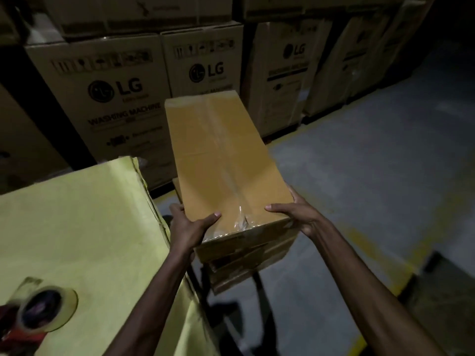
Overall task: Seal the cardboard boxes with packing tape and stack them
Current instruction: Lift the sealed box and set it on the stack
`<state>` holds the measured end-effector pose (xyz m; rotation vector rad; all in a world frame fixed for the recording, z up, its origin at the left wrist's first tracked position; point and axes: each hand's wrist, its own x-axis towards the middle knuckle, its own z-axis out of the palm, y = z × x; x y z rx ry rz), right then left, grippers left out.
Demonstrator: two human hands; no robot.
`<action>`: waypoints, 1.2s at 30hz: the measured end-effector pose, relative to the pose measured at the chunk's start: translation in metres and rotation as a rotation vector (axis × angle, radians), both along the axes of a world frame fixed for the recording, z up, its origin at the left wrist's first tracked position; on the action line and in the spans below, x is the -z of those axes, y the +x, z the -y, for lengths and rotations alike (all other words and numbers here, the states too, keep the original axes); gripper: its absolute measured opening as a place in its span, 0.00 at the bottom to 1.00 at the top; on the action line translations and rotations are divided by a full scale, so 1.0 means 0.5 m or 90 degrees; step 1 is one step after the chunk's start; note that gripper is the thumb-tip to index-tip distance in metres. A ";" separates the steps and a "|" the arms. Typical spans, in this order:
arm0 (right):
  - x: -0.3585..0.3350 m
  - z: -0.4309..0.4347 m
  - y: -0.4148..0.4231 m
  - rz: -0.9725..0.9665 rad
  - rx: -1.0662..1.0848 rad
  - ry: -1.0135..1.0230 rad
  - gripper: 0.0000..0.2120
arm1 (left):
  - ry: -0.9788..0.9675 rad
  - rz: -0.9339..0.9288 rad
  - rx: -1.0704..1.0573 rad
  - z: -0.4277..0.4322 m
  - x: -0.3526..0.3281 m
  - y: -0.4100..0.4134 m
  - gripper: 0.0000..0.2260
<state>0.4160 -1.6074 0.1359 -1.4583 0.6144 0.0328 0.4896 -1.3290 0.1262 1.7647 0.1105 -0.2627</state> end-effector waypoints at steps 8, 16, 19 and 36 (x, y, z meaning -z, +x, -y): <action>0.192 0.089 0.139 -0.121 -0.070 0.004 0.51 | 0.123 -0.096 -0.016 0.064 0.172 0.077 0.32; 0.310 0.103 0.167 -0.156 -0.127 0.033 0.46 | 0.197 -0.212 -0.016 0.081 0.285 0.091 0.31; 0.349 0.109 0.137 -0.136 -0.143 0.021 0.45 | 0.220 -0.248 0.007 0.092 0.311 0.070 0.32; 0.356 0.150 0.172 -0.155 -0.219 -0.197 0.47 | 0.243 -0.211 -0.042 0.164 0.293 0.028 0.37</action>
